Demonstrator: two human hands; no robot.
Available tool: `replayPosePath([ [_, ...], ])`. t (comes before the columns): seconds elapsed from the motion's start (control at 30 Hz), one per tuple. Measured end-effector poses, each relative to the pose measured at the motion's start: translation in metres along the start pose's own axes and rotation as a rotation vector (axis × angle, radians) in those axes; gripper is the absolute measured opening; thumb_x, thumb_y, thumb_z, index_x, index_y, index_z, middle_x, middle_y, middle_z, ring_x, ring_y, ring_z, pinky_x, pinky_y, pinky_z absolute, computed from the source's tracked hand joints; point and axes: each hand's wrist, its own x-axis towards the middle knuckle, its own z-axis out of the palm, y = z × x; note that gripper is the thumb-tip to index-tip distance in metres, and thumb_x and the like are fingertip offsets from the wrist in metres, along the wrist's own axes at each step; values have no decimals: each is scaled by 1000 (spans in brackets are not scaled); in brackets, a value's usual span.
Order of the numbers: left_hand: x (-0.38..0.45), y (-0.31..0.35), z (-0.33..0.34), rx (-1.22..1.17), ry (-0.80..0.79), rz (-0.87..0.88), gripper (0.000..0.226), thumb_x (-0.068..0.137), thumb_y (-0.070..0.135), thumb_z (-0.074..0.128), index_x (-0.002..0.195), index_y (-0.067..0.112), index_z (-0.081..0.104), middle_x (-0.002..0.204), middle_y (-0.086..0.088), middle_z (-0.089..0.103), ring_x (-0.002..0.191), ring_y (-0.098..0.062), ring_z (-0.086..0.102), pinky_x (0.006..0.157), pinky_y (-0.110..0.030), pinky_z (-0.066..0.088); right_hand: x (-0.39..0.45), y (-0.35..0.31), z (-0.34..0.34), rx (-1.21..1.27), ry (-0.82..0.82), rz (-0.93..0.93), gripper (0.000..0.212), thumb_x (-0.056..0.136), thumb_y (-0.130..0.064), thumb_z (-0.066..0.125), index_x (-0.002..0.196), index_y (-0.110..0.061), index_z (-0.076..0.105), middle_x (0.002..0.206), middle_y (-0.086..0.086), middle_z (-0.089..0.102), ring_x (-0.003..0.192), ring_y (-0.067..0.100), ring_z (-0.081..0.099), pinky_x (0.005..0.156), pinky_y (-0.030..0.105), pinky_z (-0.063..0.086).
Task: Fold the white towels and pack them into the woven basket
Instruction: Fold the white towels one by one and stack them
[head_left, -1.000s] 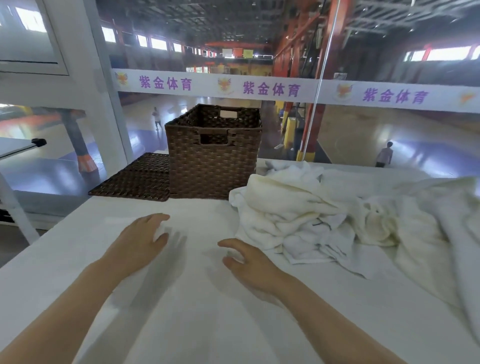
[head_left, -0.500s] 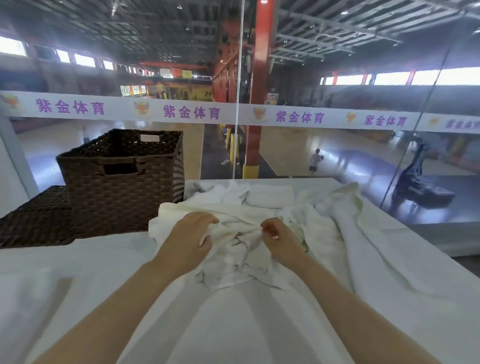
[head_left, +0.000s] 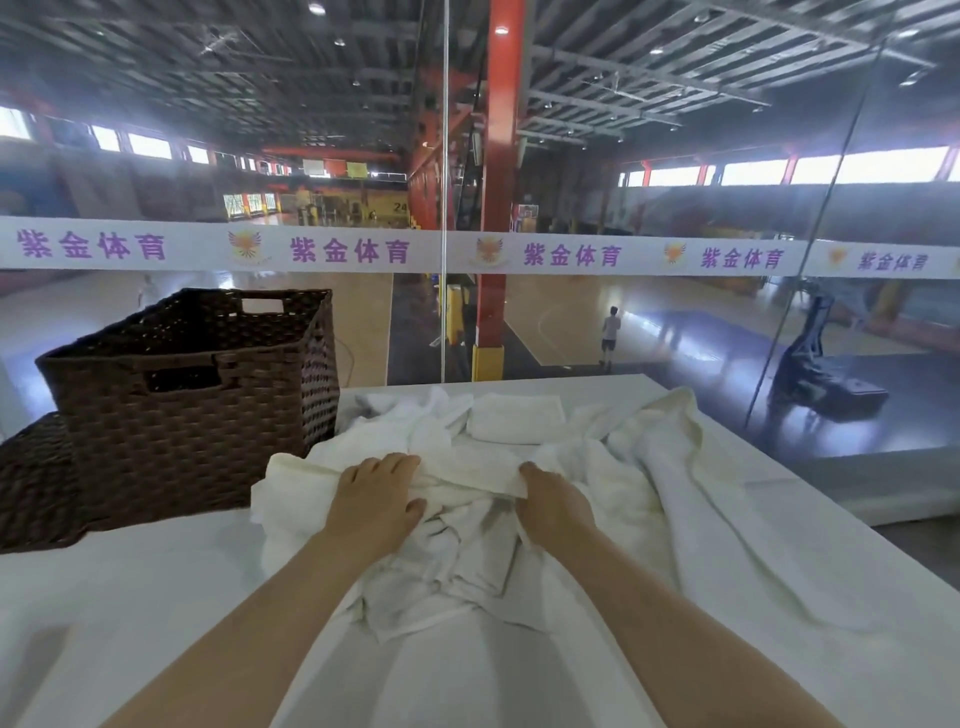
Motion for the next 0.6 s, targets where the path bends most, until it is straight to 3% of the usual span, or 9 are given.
replayPosePath([
  [0.07,-1,-3,4,-27,-23,-30,62,91,61,36,144,29,34,145,9,37,128,-19,38,103,-36,30,3,4,-2,161,53,53,21,96,-19,46,110,-13,59,103,6,65,95,28,62,72,31,44],
  [0.13,-2,-5,5,-30,-38,-45,73,83,71,27,143,31,36,143,10,37,126,-19,39,103,-36,32,7,6,-9,545,65,155,14,91,-14,51,93,-12,65,88,4,64,82,24,60,69,33,45],
  [0.2,0,-5,5,-26,-19,-37,66,87,66,34,141,29,38,143,9,38,125,-20,41,102,-36,34,8,1,-24,983,71,257,11,90,-7,56,86,-10,65,85,7,64,76,22,60,70,36,53],
  [0.27,2,-4,4,-70,47,-28,56,91,53,48,138,24,42,140,4,42,121,-22,45,101,-35,38,5,-4,-44,1217,57,253,10,91,-1,57,86,-6,63,88,9,61,79,21,61,72,33,59],
  [0.37,1,-4,1,-122,157,-31,58,90,46,57,138,16,45,141,-3,46,124,-25,47,103,-37,39,3,-9,-70,1176,128,120,8,90,-1,60,85,-5,65,96,8,65,90,23,64,77,32,59],
  [0.47,-2,-9,1,-149,159,-64,72,89,44,61,149,16,31,146,-4,43,135,-25,38,110,-39,32,-1,-14,-87,987,202,24,5,85,-12,70,80,-11,69,93,5,70,94,25,66,88,40,55],
  [0.6,-5,0,-13,-371,228,93,75,85,36,69,148,17,32,134,2,54,124,-20,49,107,-38,37,-11,-28,-99,1127,123,-26,14,83,-2,71,74,-10,63,93,10,69,97,29,69,91,42,56],
])
